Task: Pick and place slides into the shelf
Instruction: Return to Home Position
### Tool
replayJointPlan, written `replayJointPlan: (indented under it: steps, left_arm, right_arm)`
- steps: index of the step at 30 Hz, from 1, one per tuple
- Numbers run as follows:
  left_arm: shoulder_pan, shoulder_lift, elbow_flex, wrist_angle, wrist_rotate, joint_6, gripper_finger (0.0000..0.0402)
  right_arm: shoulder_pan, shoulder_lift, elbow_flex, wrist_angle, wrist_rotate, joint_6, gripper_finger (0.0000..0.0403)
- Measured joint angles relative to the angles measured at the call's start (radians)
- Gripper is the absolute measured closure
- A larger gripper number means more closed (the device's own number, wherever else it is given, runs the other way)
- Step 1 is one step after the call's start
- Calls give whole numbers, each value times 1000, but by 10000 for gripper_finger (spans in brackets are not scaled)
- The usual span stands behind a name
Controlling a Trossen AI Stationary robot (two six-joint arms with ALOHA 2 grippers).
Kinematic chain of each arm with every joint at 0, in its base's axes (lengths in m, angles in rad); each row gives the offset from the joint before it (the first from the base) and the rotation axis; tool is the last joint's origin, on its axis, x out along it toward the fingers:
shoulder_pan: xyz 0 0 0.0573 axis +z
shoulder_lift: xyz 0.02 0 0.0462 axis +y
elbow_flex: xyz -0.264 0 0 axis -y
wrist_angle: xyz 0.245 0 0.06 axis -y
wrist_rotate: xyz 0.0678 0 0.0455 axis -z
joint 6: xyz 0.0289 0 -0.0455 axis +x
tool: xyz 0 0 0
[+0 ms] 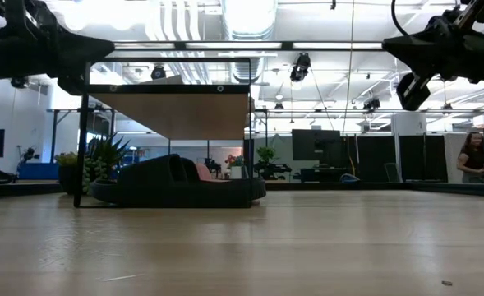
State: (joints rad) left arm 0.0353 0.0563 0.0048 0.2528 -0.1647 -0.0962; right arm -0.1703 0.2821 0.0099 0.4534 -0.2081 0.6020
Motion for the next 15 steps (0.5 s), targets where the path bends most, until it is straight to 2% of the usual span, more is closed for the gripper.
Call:
replayJointPlan:
  steps: [3, 7, 12, 15]
  left_arm:
    - [0, 1, 0, -1, 9, 10, 402]
    - [0, 2, 0, -14, 86, 5, 402]
    - [0, 2, 0, -91, 114, 5, 402]
    - [0, 2, 0, -85, 121, 91, 402]
  right_arm:
    - [0, 0, 0, 0, 0, 0, 394]
    - [0, 0, 0, 0, 0, 0, 394]
    - [0, 0, 0, 0, 0, 0, 394]
    - [0, 0, 0, 0, 0, 0, 394]
